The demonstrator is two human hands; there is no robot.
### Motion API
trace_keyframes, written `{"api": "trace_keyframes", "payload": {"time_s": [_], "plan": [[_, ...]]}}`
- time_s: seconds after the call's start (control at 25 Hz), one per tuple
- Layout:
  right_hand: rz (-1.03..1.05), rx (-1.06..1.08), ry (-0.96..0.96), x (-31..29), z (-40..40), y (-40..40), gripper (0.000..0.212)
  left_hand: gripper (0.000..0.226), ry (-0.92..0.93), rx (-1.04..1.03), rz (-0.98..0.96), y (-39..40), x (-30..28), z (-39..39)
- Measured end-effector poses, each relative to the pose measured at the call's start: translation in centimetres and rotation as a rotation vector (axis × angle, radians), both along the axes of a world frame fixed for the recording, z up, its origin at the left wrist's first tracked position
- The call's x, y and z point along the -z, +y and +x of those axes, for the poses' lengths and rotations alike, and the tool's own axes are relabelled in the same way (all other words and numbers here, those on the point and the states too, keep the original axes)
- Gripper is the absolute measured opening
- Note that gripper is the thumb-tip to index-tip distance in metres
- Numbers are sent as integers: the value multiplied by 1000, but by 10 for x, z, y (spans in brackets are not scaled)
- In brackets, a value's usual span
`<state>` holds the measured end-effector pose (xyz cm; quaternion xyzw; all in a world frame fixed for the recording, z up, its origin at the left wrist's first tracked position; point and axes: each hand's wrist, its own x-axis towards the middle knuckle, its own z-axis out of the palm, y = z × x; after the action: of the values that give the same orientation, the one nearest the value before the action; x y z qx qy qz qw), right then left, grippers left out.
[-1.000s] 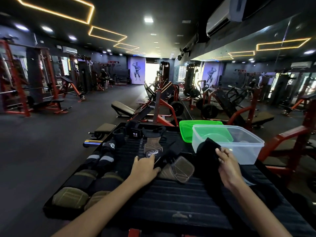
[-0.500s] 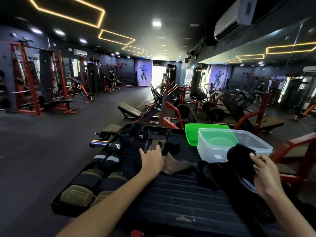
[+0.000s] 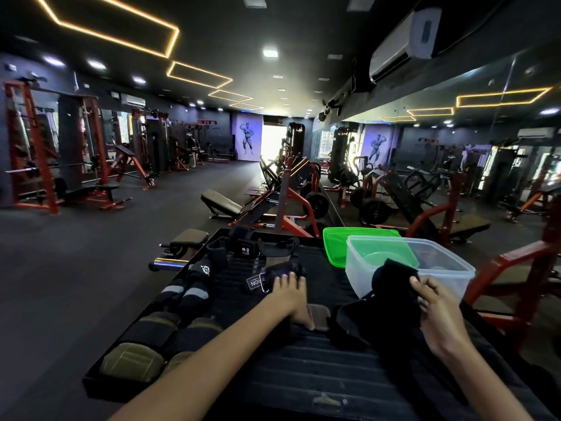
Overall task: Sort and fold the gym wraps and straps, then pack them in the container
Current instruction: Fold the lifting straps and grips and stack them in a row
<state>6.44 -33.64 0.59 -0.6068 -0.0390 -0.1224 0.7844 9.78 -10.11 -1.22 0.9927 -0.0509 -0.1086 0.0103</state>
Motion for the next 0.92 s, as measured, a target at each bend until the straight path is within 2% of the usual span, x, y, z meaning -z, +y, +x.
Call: {"api": "trace_keyframes", "payload": {"time_s": [0.08, 0.16, 0.24, 0.32, 0.36, 0.44, 0.52, 0.56, 0.6, 0.64, 0.72, 0.8, 0.84, 0.92], "plan": [[-26, -25, -11, -7, 1, 8, 29, 108, -12, 161, -118, -5, -1, -10], [-52, -51, -27, -14, 3, 14, 25, 106, -3, 235, -341, -5, 0, -19], [-57, -91, -35, -18, 6, 22, 23, 103, 92, 254, -628, -6, 5, -33], [-61, -140, -33, -19, 7, 33, 24, 83, 230, 251, -1003, -17, 10, -49], [-82, -159, -24, -17, 8, 41, 24, 72, 223, 220, -1146, -23, 17, -52], [-116, -217, -1, -14, 9, 55, 22, 58, -36, 101, -1182, -33, 34, -44], [-129, -311, 28, -15, 13, 61, 18, 28, -304, -75, -1169, -29, 45, -33], [-166, -344, 33, -16, 16, 58, 16, 10, -368, -138, -1188, -23, 49, -28], [-244, -338, 36, -19, 19, 51, 14, 6, -407, -178, -1195, -16, 52, -24], [-354, -299, 38, -20, 21, 40, 12, 12, -425, -199, -1189, -11, 54, -21], [-546, -198, 68, -15, 26, 9, 9, 7, -429, -193, -1217, -4, 54, -17], [-740, -68, 118, 0, 31, -25, 12, 20, -420, -151, -1282, -5, 50, -9], [-904, 17, 169, 7, 34, -40, 14, 26, -418, -159, -1296, -5, 49, -3], [-1220, 117, 347, 19, 31, -67, 35, 30, -395, -224, -1329, -7, 48, 7]]}}
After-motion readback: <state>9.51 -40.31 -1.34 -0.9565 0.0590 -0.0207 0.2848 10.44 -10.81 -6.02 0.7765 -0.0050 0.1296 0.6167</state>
